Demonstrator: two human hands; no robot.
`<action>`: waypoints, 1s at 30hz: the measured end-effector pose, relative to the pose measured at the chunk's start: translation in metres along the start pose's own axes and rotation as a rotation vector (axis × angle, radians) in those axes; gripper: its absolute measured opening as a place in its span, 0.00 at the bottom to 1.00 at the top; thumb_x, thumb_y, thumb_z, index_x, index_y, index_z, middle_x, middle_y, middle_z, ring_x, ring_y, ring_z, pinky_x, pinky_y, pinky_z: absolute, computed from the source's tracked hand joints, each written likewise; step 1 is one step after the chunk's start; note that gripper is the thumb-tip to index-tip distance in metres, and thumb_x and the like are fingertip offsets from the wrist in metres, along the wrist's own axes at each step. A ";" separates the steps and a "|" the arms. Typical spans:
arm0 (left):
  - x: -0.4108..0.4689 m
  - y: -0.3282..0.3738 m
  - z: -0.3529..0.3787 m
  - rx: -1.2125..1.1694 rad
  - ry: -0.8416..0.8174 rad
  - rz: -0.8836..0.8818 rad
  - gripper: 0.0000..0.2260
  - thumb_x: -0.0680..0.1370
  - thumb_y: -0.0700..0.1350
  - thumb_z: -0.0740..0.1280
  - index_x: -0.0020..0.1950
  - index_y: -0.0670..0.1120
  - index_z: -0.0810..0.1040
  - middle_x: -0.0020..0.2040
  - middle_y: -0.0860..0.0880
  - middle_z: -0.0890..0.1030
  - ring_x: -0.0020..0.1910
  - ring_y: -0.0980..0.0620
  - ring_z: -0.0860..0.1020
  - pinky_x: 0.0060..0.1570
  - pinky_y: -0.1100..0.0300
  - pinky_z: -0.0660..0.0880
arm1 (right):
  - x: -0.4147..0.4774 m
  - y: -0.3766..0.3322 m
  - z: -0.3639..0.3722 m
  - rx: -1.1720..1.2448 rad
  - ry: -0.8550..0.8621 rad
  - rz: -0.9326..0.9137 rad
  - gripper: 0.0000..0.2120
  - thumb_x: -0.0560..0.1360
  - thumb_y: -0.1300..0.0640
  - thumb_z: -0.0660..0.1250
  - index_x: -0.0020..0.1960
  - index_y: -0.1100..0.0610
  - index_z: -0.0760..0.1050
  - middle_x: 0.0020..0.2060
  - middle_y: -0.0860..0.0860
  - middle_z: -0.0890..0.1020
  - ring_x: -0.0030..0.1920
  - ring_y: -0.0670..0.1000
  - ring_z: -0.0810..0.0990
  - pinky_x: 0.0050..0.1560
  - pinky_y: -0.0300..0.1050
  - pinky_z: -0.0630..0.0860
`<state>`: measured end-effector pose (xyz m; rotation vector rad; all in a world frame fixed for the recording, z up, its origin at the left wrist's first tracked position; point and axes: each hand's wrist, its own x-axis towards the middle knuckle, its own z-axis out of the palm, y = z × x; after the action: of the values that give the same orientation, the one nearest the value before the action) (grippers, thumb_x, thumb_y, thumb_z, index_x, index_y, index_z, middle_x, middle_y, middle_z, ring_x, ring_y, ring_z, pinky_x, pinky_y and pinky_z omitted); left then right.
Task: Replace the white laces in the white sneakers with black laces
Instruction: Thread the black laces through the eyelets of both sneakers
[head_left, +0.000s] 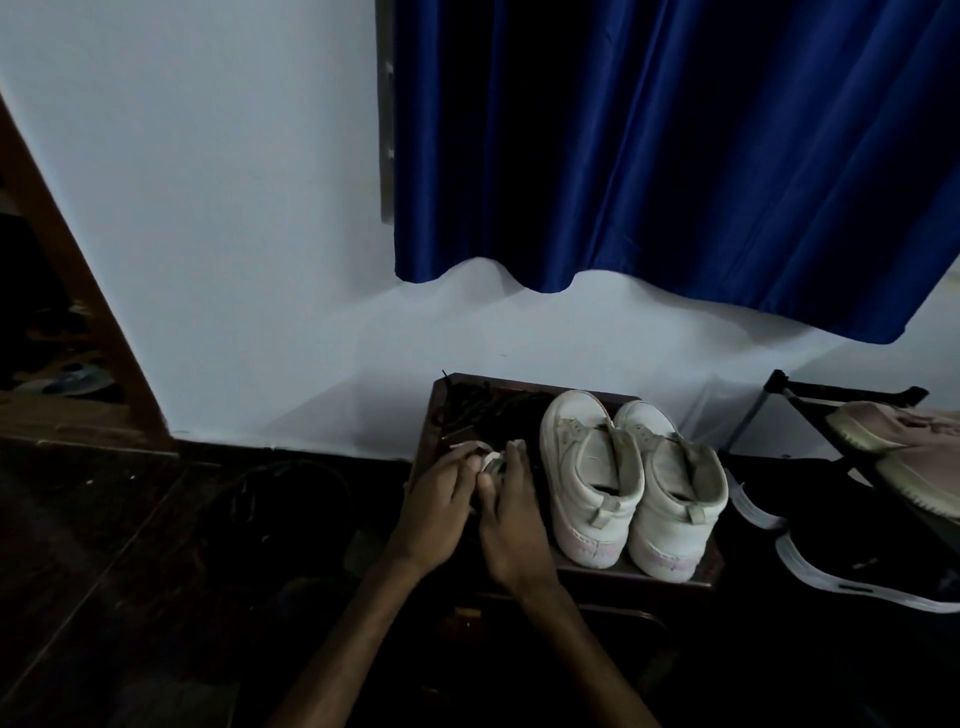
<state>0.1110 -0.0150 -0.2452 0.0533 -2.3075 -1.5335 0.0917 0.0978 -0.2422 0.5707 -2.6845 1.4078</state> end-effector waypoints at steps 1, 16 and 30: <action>0.001 -0.001 0.003 0.010 0.049 0.002 0.16 0.81 0.51 0.58 0.60 0.46 0.80 0.61 0.55 0.78 0.63 0.58 0.75 0.64 0.61 0.70 | 0.002 -0.001 0.000 0.009 0.020 -0.007 0.34 0.79 0.42 0.50 0.78 0.60 0.54 0.78 0.55 0.54 0.78 0.49 0.50 0.74 0.35 0.45; 0.017 0.000 0.019 -0.189 0.411 -0.192 0.18 0.78 0.63 0.55 0.52 0.52 0.75 0.55 0.48 0.74 0.54 0.52 0.76 0.57 0.55 0.73 | 0.013 -0.011 0.026 -0.671 0.012 -0.417 0.26 0.69 0.52 0.63 0.65 0.60 0.71 0.50 0.51 0.80 0.47 0.53 0.71 0.48 0.46 0.77; 0.017 0.005 0.009 -0.635 0.500 -0.300 0.21 0.83 0.59 0.45 0.64 0.48 0.69 0.58 0.52 0.75 0.57 0.59 0.74 0.51 0.74 0.71 | 0.005 -0.002 0.027 -0.535 -0.069 -0.501 0.19 0.72 0.52 0.63 0.63 0.54 0.73 0.57 0.53 0.78 0.54 0.56 0.76 0.55 0.50 0.75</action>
<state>0.0935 -0.0086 -0.2388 0.5632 -1.4095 -2.0472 0.0910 0.0735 -0.2555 1.1259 -2.5371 0.5289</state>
